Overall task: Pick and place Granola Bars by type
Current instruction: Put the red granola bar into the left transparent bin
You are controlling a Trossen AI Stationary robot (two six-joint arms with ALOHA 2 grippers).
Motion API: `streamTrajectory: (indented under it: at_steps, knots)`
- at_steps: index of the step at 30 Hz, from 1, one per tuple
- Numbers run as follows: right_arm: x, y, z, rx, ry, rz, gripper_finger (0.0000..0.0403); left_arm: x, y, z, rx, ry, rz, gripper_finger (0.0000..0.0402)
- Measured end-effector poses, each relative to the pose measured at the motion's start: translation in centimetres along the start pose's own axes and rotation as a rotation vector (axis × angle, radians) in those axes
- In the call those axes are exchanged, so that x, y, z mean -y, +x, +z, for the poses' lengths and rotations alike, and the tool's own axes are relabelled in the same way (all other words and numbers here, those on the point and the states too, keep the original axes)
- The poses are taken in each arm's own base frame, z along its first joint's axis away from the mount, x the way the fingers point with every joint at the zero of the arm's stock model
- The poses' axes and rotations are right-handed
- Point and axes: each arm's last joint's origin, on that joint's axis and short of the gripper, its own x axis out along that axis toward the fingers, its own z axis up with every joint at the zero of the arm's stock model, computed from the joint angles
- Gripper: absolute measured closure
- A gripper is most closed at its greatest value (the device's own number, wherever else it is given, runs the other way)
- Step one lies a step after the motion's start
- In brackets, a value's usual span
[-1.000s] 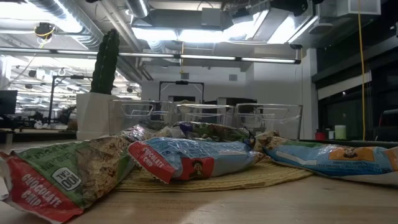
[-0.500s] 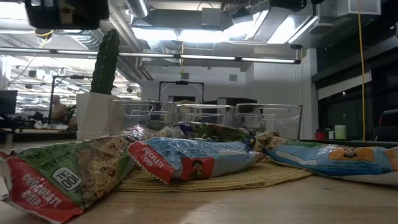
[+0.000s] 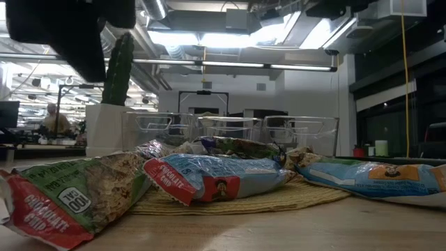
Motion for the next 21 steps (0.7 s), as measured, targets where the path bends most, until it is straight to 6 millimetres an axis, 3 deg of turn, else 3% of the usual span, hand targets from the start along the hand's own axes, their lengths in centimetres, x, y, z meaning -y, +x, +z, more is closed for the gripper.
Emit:
streamTrajectory:
  at_steps: [14,21]
  knots:
    - [0.0,0.0,-0.1,-0.013,-0.022,0.003,0.0126,-0.9,5.6,-1.2,-0.043,-0.014,0.104,0.0167]
    - [0.0,0.0,-0.1,-0.012,-0.065,0.003,0.0126,-0.6,6.5,-1.3,-0.05,-0.039,0.068,0.0183]
